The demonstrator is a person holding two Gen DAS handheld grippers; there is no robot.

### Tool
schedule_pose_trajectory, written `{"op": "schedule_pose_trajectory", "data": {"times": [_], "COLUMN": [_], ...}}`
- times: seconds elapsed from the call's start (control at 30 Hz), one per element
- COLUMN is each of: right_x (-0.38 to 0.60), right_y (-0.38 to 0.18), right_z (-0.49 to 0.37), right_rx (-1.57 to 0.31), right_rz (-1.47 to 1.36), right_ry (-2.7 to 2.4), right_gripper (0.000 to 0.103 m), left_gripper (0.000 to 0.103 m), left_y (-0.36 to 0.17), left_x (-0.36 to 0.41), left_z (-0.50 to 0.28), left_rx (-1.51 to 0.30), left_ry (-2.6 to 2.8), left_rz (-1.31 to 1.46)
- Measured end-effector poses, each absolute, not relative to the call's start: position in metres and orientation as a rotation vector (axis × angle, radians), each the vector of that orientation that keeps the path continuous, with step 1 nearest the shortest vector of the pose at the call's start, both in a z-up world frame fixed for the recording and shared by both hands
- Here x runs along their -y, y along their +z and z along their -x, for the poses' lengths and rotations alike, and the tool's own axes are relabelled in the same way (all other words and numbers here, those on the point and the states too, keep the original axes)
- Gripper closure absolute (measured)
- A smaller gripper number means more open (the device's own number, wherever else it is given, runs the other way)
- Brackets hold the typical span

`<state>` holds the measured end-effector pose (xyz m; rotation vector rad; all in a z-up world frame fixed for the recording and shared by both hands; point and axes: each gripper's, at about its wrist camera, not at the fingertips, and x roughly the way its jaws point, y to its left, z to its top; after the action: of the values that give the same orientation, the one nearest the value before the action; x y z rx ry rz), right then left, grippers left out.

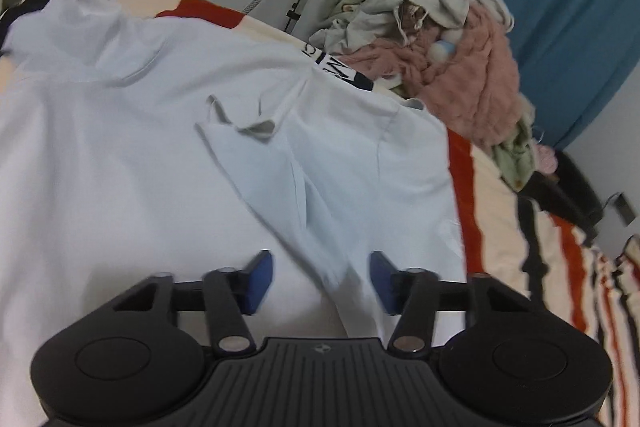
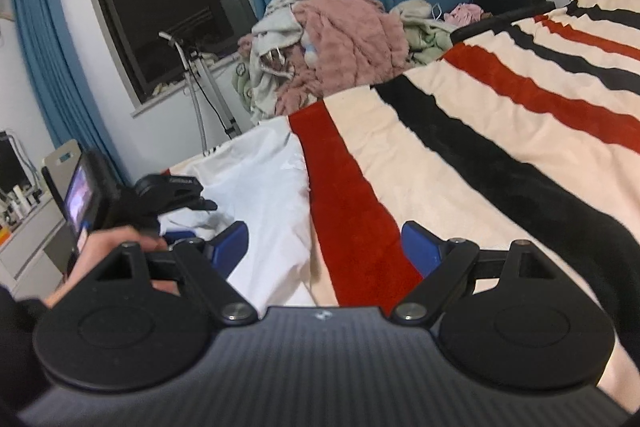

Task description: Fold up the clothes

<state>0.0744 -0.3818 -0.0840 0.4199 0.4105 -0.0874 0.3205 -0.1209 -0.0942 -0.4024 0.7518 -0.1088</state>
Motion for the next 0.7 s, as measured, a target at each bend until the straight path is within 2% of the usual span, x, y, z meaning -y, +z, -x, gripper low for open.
{"op": "schedule_pose_trajectory", "data": {"times": [0.03, 0.1, 0.3, 0.37, 0.47, 0.53, 0.7], "right_x": [0.382, 0.382, 0.382, 0.383, 0.384, 0.385, 0.386], "right_y": [-0.086, -0.09, -0.101, -0.105, -0.107, -0.107, -0.102], "right_z": [-0.079, -0.087, -0.109, -0.113, -0.114, -0.114, -0.109], "right_rx": [-0.42, -0.438, -0.48, -0.49, -0.499, -0.496, -0.478], "right_rz": [-0.419, -0.418, -0.419, -0.417, -0.416, -0.422, -0.418], "right_ry": [-0.079, -0.062, -0.041, -0.035, -0.033, -0.033, -0.03], "right_gripper": [0.018, 0.018, 0.018, 0.018, 0.018, 0.018, 0.018], "left_gripper": [0.082, 0.101, 0.101, 0.095, 0.079, 0.056, 0.052], "left_y": [-0.094, -0.093, -0.088, -0.091, -0.093, -0.092, -0.088], "left_x": [0.123, 0.128, 0.14, 0.134, 0.129, 0.126, 0.11], "left_z": [-0.328, -0.342, -0.363, -0.366, -0.358, -0.344, -0.266], "left_rx": [-0.75, -0.761, -0.656, -0.667, -0.707, -0.736, -0.798], "left_ry": [-0.108, -0.103, 0.077, 0.06, 0.016, -0.033, -0.17], "left_rz": [0.37, 0.288, -0.018, 0.031, 0.079, 0.093, 0.137]}}
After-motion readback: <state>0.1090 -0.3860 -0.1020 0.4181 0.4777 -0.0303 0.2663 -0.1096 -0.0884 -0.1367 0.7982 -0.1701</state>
